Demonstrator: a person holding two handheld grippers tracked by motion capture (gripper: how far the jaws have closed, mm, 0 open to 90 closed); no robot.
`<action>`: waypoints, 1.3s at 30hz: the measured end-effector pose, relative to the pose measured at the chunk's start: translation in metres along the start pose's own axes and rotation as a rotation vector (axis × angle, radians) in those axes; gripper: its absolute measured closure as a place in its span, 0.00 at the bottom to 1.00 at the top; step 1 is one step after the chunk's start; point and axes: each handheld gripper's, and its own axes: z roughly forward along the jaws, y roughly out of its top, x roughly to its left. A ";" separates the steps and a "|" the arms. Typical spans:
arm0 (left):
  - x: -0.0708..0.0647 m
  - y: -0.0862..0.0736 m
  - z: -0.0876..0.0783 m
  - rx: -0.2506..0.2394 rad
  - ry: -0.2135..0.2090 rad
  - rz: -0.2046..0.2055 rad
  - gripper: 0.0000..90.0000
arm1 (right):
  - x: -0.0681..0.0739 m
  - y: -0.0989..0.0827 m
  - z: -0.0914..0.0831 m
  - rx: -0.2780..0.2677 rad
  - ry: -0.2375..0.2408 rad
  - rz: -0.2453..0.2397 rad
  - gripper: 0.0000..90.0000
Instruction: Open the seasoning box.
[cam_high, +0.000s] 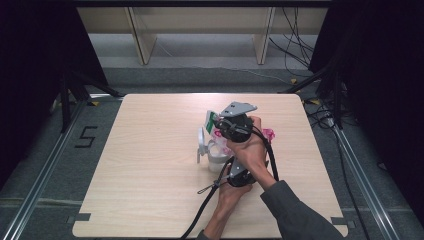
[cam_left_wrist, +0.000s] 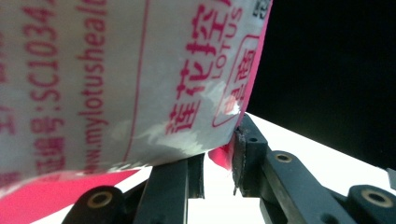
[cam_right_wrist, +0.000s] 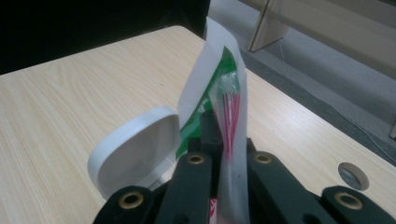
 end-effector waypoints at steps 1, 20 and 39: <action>0.000 0.000 0.001 -0.008 0.002 -0.001 0.85 | 0.000 0.000 -0.001 0.012 0.005 0.017 1.00; -0.001 0.003 -0.002 -0.017 -0.012 -0.005 0.85 | 0.002 0.004 0.004 0.012 -0.004 -0.023 1.00; -0.006 0.001 0.002 -0.013 -0.070 -0.047 0.85 | 0.000 0.002 0.005 0.018 0.002 -0.013 1.00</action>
